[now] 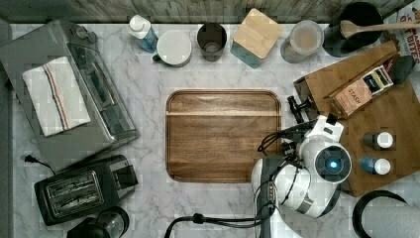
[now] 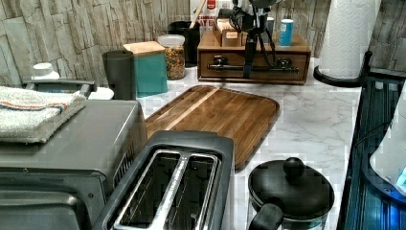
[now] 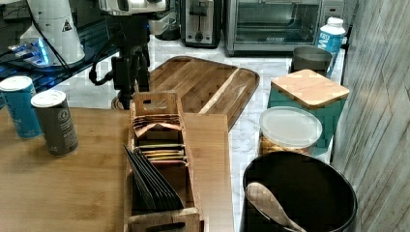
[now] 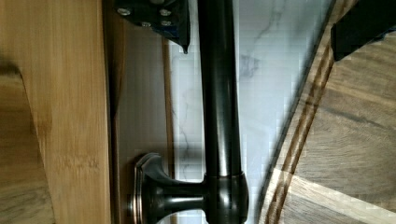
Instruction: Open the drawer.
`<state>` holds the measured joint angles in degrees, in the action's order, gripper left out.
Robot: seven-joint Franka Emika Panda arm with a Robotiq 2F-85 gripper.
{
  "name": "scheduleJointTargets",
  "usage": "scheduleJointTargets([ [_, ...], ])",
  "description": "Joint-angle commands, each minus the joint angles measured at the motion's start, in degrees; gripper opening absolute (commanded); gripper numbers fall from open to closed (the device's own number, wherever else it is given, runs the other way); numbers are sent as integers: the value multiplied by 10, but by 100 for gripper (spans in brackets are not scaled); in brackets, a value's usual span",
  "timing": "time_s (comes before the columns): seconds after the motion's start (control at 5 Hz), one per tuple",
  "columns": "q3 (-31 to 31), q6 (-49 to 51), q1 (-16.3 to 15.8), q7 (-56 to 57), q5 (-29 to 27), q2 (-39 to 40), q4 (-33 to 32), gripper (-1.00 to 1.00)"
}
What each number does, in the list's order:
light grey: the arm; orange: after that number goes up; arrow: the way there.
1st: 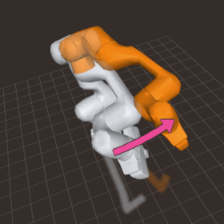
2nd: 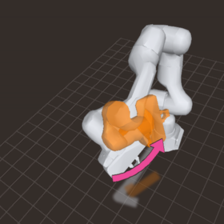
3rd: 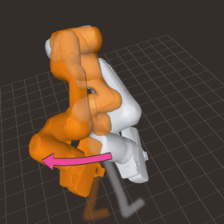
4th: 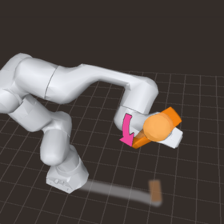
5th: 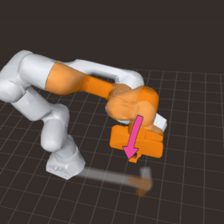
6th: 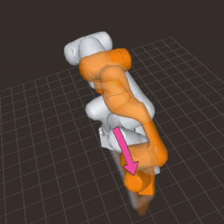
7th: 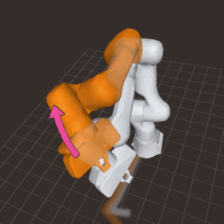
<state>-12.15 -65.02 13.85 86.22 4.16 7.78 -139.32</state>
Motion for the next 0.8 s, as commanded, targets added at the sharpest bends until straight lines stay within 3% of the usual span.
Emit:
scheduleJointTargets([
  [0.2,8,55,-1,22,-14,18,47,100],
  [0.6,23,42,17,81,-45,69,72,100],
  [0.8,21,63,22,85,-35,72,81,100],
])
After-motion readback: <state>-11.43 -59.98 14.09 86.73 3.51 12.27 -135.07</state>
